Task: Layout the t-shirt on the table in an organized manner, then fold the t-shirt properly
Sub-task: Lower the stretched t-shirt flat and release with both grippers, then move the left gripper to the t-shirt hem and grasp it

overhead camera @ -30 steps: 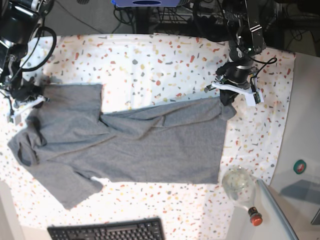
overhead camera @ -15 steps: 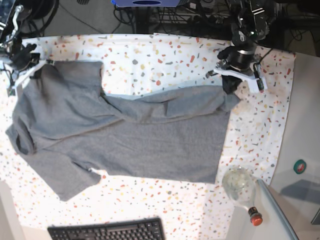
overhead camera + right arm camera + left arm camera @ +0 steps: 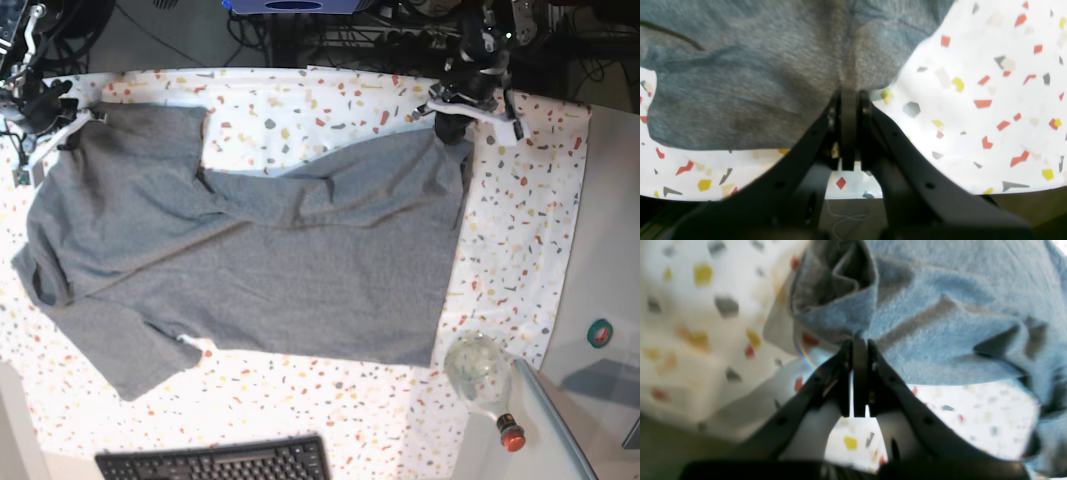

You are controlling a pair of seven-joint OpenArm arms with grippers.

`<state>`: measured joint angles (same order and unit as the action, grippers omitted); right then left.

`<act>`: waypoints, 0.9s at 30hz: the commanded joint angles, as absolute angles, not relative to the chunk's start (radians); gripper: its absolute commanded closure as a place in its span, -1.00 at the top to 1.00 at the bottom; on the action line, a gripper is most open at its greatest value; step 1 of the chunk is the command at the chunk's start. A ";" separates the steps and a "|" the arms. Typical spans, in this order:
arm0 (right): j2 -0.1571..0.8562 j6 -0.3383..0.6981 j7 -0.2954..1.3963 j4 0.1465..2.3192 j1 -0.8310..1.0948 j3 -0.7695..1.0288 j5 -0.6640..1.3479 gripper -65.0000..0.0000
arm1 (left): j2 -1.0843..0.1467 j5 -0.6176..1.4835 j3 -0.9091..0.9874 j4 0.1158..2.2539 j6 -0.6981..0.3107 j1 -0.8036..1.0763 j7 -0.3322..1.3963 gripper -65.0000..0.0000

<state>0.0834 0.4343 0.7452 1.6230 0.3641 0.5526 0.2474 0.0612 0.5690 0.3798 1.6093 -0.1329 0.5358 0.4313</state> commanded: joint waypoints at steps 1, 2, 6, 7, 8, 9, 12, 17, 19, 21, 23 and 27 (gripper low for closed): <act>0.097 0.432 0.731 1.639 0.367 0.558 0.252 -1.00 | 0.056 0.593 0.403 1.606 -0.133 0.550 0.427 -1.00; 0.097 0.432 0.731 1.639 0.369 0.558 0.252 -1.00 | 0.056 0.608 0.418 1.593 -0.133 0.550 0.437 -1.00; 0.099 0.432 0.730 1.639 0.380 0.558 0.252 -1.00 | 0.056 0.615 0.475 1.575 -0.133 0.550 0.479 -1.00; 0.099 0.432 0.730 1.644 0.381 0.558 0.252 -1.00 | 0.056 0.616 0.479 1.575 -0.133 0.550 0.501 -1.00; 0.099 0.432 0.730 1.647 0.383 0.558 0.252 -1.00 | 0.056 0.616 0.489 1.575 -0.133 0.550 0.518 -1.00; 0.099 0.432 0.730 1.647 0.383 0.558 0.252 -1.00 | 0.058 0.616 0.496 1.575 -0.133 0.550 0.526 -1.00; 0.099 0.432 0.731 1.644 0.383 0.558 0.252 -1.00 | 0.059 0.618 0.492 1.584 -0.133 0.550 0.533 -1.00; 0.099 0.432 0.733 1.643 0.383 0.558 0.252 -1.00 | 0.062 0.618 0.490 1.595 -0.133 0.550 0.535 -1.00; 0.099 0.432 0.731 1.639 0.383 0.558 0.252 -1.00 | 0.058 0.618 0.490 1.592 -0.133 0.550 0.535 -1.00; 0.099 0.432 0.731 1.639 0.383 0.558 0.252 -1.00 | 0.056 0.618 0.496 1.590 -0.133 0.550 0.536 -1.00; 0.099 0.432 0.731 1.639 0.383 0.558 0.252 -1.00 | 0.056 0.618 0.501 1.590 -0.133 0.550 0.536 -1.00; 0.099 0.432 0.731 1.639 0.383 0.558 0.252 -1.00 | 0.035 0.618 0.503 1.590 -0.133 0.552 0.536 -0.32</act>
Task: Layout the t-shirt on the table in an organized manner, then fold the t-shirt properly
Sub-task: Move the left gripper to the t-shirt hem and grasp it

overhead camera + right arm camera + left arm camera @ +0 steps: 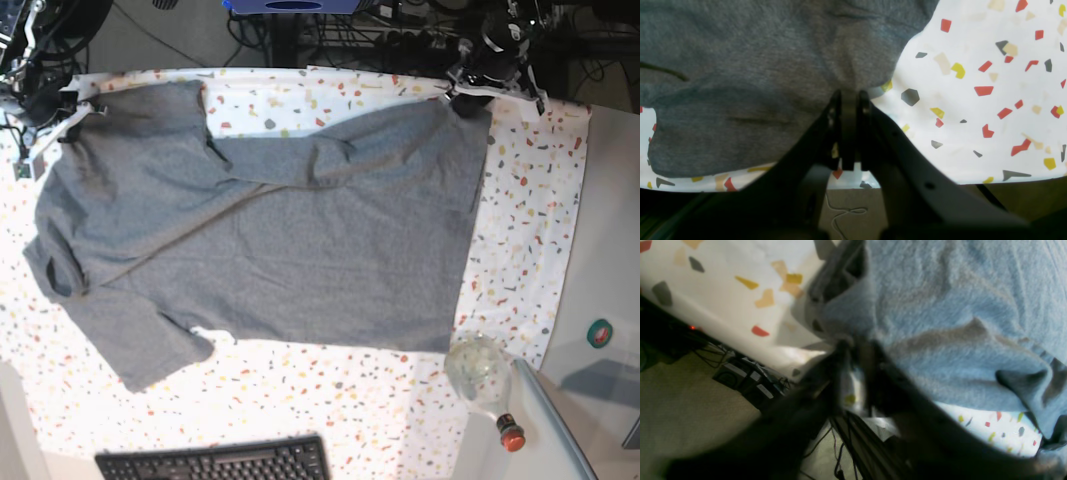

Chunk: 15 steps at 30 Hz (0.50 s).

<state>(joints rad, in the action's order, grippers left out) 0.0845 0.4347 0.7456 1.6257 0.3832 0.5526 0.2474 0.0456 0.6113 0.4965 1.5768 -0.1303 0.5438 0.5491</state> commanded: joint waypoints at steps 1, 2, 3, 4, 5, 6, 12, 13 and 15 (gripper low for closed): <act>0.099 0.432 0.731 1.639 0.383 0.558 0.252 -1.00 | 0.033 0.618 0.503 1.590 -0.133 0.552 0.536 -0.12; 0.099 0.432 0.731 1.639 0.383 0.558 0.252 -1.00 | 0.031 0.618 0.504 1.590 -0.133 0.553 0.536 0.03; 0.099 0.432 0.731 1.639 0.383 0.558 0.252 -1.00 | 0.027 0.618 0.510 1.593 -0.133 0.559 0.536 0.13; 0.099 0.432 0.731 1.639 0.383 0.558 0.252 -1.00 | 0.024 0.618 0.530 1.598 -0.133 0.567 0.535 0.16; 0.099 0.432 0.731 1.639 0.383 0.558 0.252 -1.00 | 0.024 0.618 0.558 1.610 -0.133 0.570 0.535 0.13; 0.099 0.432 0.733 1.639 0.383 0.558 0.252 -1.00 | 0.025 0.618 0.582 1.629 -0.133 0.572 0.535 0.10; 0.099 0.432 0.733 1.639 0.383 0.558 0.252 -1.00 | -0.022 0.559 0.636 1.853 -0.133 0.581 0.538 -0.23; 0.099 0.432 0.733 1.639 0.383 0.558 0.252 -1.00 | -0.056 0.512 0.582 1.870 -0.133 0.558 0.542 -0.25; 0.099 0.432 0.734 1.639 0.381 0.558 0.252 -1.00 | -0.159 0.389 0.446 1.863 -0.133 0.481 0.622 -0.24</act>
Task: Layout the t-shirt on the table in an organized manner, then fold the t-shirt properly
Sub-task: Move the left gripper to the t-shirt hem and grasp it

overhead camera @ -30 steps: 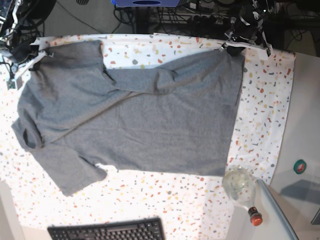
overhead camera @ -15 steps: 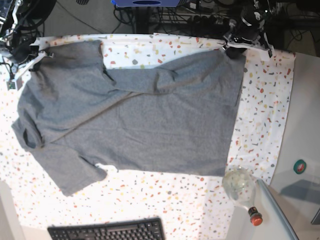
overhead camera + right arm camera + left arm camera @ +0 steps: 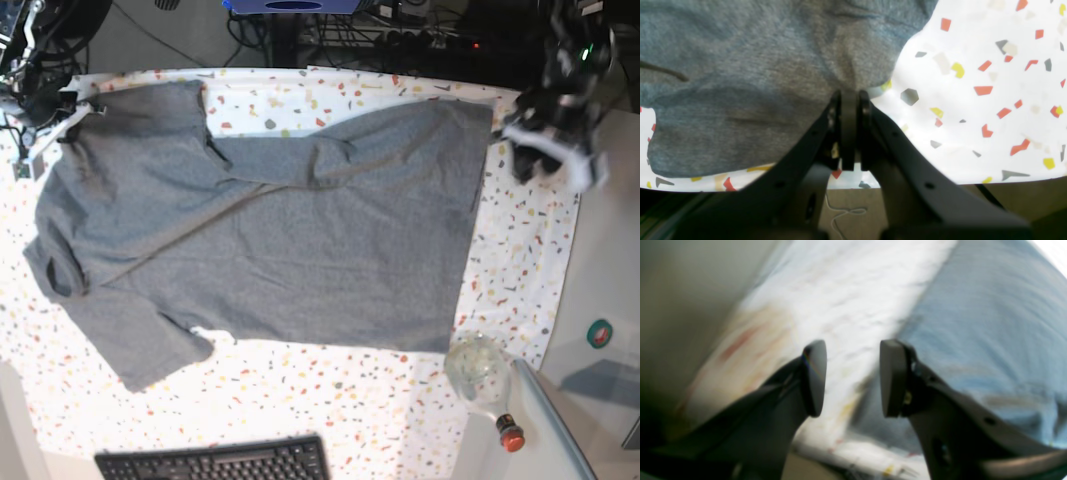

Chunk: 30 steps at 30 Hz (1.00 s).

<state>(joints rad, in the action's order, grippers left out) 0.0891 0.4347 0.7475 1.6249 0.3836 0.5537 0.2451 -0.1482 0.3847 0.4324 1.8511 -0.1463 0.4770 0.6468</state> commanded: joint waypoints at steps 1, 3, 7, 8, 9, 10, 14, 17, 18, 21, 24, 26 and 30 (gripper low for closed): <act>0.099 0.432 0.734 1.639 0.380 0.558 0.252 -1.00 | -0.189 0.343 0.394 1.842 -0.133 0.418 0.697 -0.24; 0.099 0.432 0.734 1.639 0.378 0.558 0.252 -1.00 | -0.214 0.291 0.325 1.782 -0.133 0.291 0.881 -0.24; 0.099 0.432 0.734 1.641 0.378 0.558 0.252 -1.00 | -0.226 0.263 0.295 1.676 -0.136 0.087 1.113 -0.25; 0.099 0.432 0.734 1.641 0.380 0.558 0.252 -1.00 | -0.243 0.263 0.272 1.664 -0.136 0.054 1.130 -0.25; 0.099 0.432 0.734 1.641 0.380 0.558 0.252 -1.00 | -0.260 0.266 0.236 1.652 -0.136 0.027 1.141 -0.25; 0.099 0.432 0.734 1.641 0.381 0.558 0.252 -1.00 | -0.277 0.269 0.182 1.632 -0.136 0.004 1.145 -0.25; 0.099 0.432 0.734 1.641 0.381 0.558 0.252 -1.00 | -0.298 0.265 0.048 1.512 -0.136 -0.090 1.178 -0.25; 0.099 0.432 0.734 1.641 0.381 0.558 0.252 -1.00 | -0.300 0.263 -0.008 1.417 -0.136 -0.134 1.179 -0.25; 0.099 0.432 0.734 1.641 0.383 0.558 0.252 -1.00 | -0.300 0.263 -0.022 1.392 -0.136 -0.143 1.179 -0.25; 0.099 0.432 0.734 1.641 0.383 0.558 0.252 -1.00 | -0.315 0.263 -0.074 1.366 -0.137 -0.162 1.179 -0.25; 0.099 0.432 0.734 1.641 0.383 0.558 0.252 -1.00 | -0.343 0.269 -0.134 1.360 -0.137 -0.174 1.179 -0.25; 0.099 0.432 0.734 1.641 0.383 0.558 0.252 -1.00 | -0.358 0.269 -0.163 1.354 -0.137 -0.180 1.179 -0.25; 0.099 0.432 0.734 1.641 0.383 0.558 0.252 -1.00 | -0.372 0.269 -0.203 1.354 -0.137 -0.182 1.179 -0.25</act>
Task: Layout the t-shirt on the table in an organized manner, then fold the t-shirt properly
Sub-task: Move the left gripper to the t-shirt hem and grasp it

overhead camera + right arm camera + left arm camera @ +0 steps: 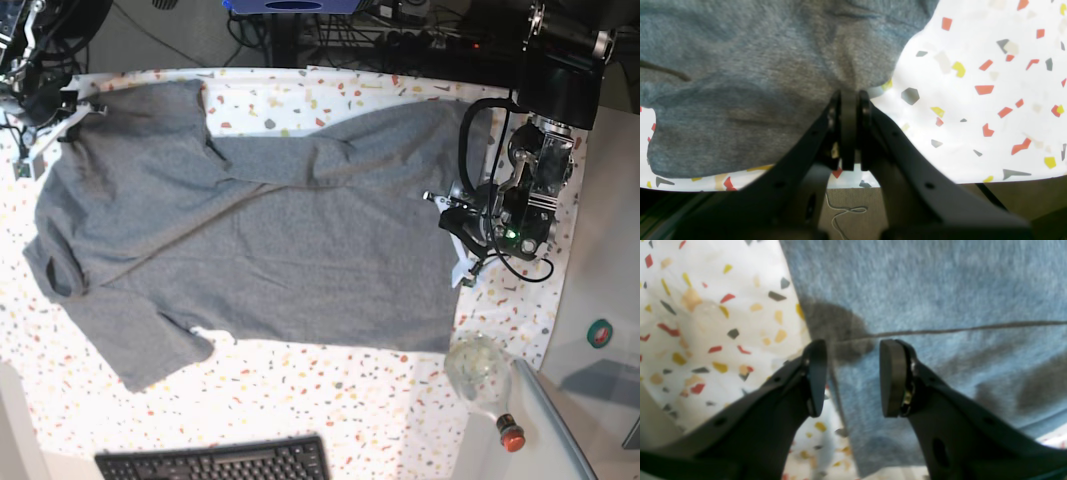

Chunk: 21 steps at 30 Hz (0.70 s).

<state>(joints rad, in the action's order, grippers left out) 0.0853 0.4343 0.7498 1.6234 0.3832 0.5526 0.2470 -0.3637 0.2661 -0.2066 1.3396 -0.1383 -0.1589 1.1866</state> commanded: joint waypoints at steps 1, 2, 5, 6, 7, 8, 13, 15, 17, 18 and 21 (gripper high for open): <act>0.097 0.432 0.734 1.641 0.383 0.558 0.252 -1.00 | -0.372 0.269 -0.205 1.354 -0.137 -0.182 1.179 -0.25; 0.097 0.432 0.734 1.641 0.383 0.558 0.252 -1.00 | -0.372 0.269 -0.206 1.354 -0.137 -0.182 1.179 -0.25; 0.097 0.432 0.734 1.641 0.383 0.558 0.252 -1.00 | -0.372 0.269 -0.217 1.354 -0.137 -0.174 1.179 -0.25; 0.097 0.432 0.734 1.641 0.383 0.558 0.252 -1.00 | -0.372 0.269 -0.225 1.353 -0.137 -0.173 1.179 -0.25; 0.097 0.432 0.734 1.641 0.383 0.558 0.252 -1.00 | -0.372 0.269 -0.231 1.348 -0.137 -0.173 1.179 -0.25; 0.097 0.432 0.734 1.641 0.383 0.558 0.252 -1.00 | -0.371 0.269 -0.237 1.336 -0.137 -0.173 1.179 -0.25; 0.097 0.432 0.734 1.641 0.383 0.558 0.252 -1.00 | -0.364 0.269 -0.239 1.267 -0.137 -0.173 1.175 -0.25; 0.097 0.432 0.734 1.641 0.383 0.558 0.252 -1.00 | -0.364 0.269 -0.237 1.264 -0.137 -0.173 1.159 -0.25; 0.097 0.432 0.734 1.641 0.383 0.558 0.252 -1.00 | -0.367 0.269 -0.239 1.257 -0.137 -0.173 1.150 -0.25; 0.097 0.432 0.734 1.641 0.383 0.558 0.252 -1.00 | -0.367 0.269 -0.239 1.257 -0.137 -0.173 1.150 -0.26; 0.097 0.432 0.734 1.641 0.383 0.558 0.252 -1.00 | -0.366 0.269 -0.239 1.259 -0.137 -0.173 1.150 -0.33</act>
